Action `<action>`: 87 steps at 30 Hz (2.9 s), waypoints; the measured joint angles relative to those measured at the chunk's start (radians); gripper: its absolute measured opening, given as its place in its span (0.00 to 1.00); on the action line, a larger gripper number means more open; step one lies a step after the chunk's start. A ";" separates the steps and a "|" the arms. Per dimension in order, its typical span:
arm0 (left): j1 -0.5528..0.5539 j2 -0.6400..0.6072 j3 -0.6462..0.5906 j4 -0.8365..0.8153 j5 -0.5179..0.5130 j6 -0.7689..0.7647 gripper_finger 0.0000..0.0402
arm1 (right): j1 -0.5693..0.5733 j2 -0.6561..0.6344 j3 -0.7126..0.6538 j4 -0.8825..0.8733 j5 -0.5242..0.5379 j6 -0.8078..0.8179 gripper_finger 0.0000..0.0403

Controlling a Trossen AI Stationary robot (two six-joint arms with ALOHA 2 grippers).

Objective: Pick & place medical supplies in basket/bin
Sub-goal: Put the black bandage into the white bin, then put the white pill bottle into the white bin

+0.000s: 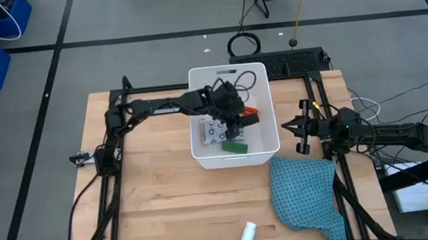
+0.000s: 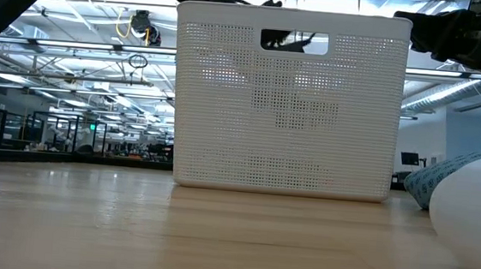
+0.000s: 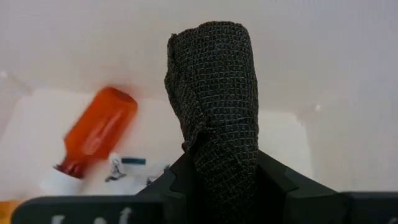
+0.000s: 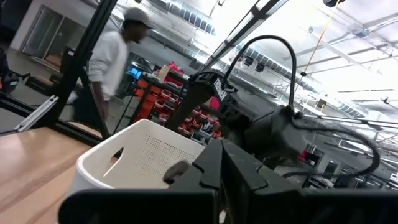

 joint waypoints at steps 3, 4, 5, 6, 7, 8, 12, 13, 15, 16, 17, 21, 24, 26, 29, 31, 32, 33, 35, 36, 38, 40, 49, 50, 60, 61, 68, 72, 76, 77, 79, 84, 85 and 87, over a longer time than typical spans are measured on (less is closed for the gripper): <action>-0.010 0.024 0.000 0.001 -0.022 0.032 0.25 | 0.000 0.000 0.000 0.001 0.000 0.001 0.00; -0.013 0.032 0.000 -0.003 -0.030 0.048 0.25 | 0.000 0.000 0.000 0.001 0.000 0.001 0.00; -0.016 0.039 0.000 -0.004 -0.040 0.063 0.25 | 0.000 0.000 0.000 0.003 0.000 0.001 0.00; -0.020 0.045 0.000 -0.003 -0.052 0.076 0.25 | 0.000 0.000 0.000 0.003 0.000 0.001 0.00; -0.022 0.050 0.000 -0.006 -0.062 0.086 0.25 | 0.000 0.000 0.000 0.003 0.000 0.001 0.00; -0.024 0.051 0.000 -0.014 -0.064 0.092 0.25 | 0.000 0.000 0.000 0.003 0.000 0.001 0.00; -0.035 0.074 0.000 -0.021 -0.080 0.122 0.25 | 0.000 0.000 0.000 0.004 0.000 0.001 0.00; -0.036 0.080 -0.002 -0.040 -0.080 0.131 0.25 | 0.000 0.000 0.000 0.005 0.000 0.001 0.00; -0.041 0.097 -0.002 -0.031 -0.083 0.147 0.25 | 0.000 0.000 0.000 0.007 0.000 0.002 0.00; -0.041 0.101 -0.002 -0.045 -0.090 0.152 0.25 | 0.000 0.000 0.000 0.007 0.000 0.001 0.00; -0.041 0.110 -0.002 -0.055 -0.094 0.157 0.25 | 0.000 0.002 0.000 0.011 -0.002 0.002 0.00; -0.044 0.123 0.001 -0.057 -0.107 0.162 0.25 | 0.000 0.006 0.000 0.013 -0.003 0.002 0.00; -0.044 0.131 0.002 -0.051 -0.104 0.165 0.25 | 0.000 0.007 0.000 0.010 -0.003 0.002 0.00; -0.045 0.131 0.002 -0.051 -0.105 0.166 0.25 | 0.000 0.007 0.000 0.011 -0.003 0.002 0.00; -0.044 0.132 0.002 -0.051 -0.105 0.171 0.25 | 0.000 0.007 0.000 0.011 -0.003 0.002 0.00; -0.044 0.128 0.001 -0.051 -0.104 0.174 0.26 | 0.000 0.007 0.000 0.011 -0.003 0.002 0.00; -0.044 0.125 0.000 -0.052 -0.104 0.176 0.26 | 0.000 0.007 0.000 0.011 -0.003 0.002 0.00; -0.044 0.122 0.000 -0.055 -0.102 0.180 0.28 | 0.000 0.007 0.000 0.011 -0.003 0.002 0.00; -0.044 0.111 -0.002 -0.057 -0.098 0.183 0.33 | 0.000 0.007 0.000 0.011 -0.003 0.002 0.00; -0.044 0.104 -0.003 -0.060 -0.100 0.184 0.37 | 0.000 0.007 0.000 0.011 -0.003 0.002 0.00; -0.043 0.085 -0.004 -0.067 -0.102 0.187 0.45 | 0.000 0.007 0.000 0.011 -0.004 0.002 0.00; -0.043 0.063 -0.004 -0.059 -0.103 0.193 0.55 | 0.000 0.007 0.000 0.011 -0.004 0.002 0.00; -0.048 -0.061 -0.004 -0.070 -0.117 0.225 0.85 | 0.000 0.007 0.000 0.014 -0.004 0.004 0.00; -0.049 -0.083 -0.004 -0.082 -0.119 0.233 0.87 | 0.000 0.007 0.000 0.014 -0.004 0.010 0.00; -0.107 -0.475 -0.002 -0.330 -0.293 0.297 0.51 | 0.000 0.007 0.000 0.010 -0.005 0.022 0.00; -0.112 -0.516 -0.009 -0.354 -0.311 0.295 0.43 | 0.000 0.007 0.000 0.009 -0.005 0.025 0.00; -0.098 -0.875 -0.324 -0.289 -0.315 0.201 0.04 | 0.000 0.007 0.000 -0.001 -0.005 0.043 0.00; -0.099 -1.111 -0.683 -0.035 -0.299 0.135 0.04 | 0.000 0.007 0.000 0.005 -0.005 0.068 0.00; -0.140 -1.313 -1.081 0.432 -0.228 0.124 0.01 | 0.000 0.007 0.000 0.005 -0.007 0.083 0.00; -0.150 -1.351 -1.173 0.555 -0.212 0.128 0.01 | 0.000 0.007 0.000 0.005 -0.007 0.090 0.00; -0.158 -1.416 -1.320 0.719 -0.220 0.120 0.01 | 0.000 0.007 0.000 0.007 -0.007 0.107 0.00; -0.158 -1.561 -1.525 0.840 -0.291 0.061 0.01 | 0.000 0.007 0.000 0.007 -0.007 0.160 0.00; -0.158 -1.591 -1.542 0.830 -0.296 0.062 0.01 | 0.000 0.007 0.000 0.002 -0.008 0.165 0.00; -0.158 -1.657 -1.570 0.806 -0.310 0.065 0.01 | 0.000 0.007 0.000 -0.004 -0.008 0.170 0.00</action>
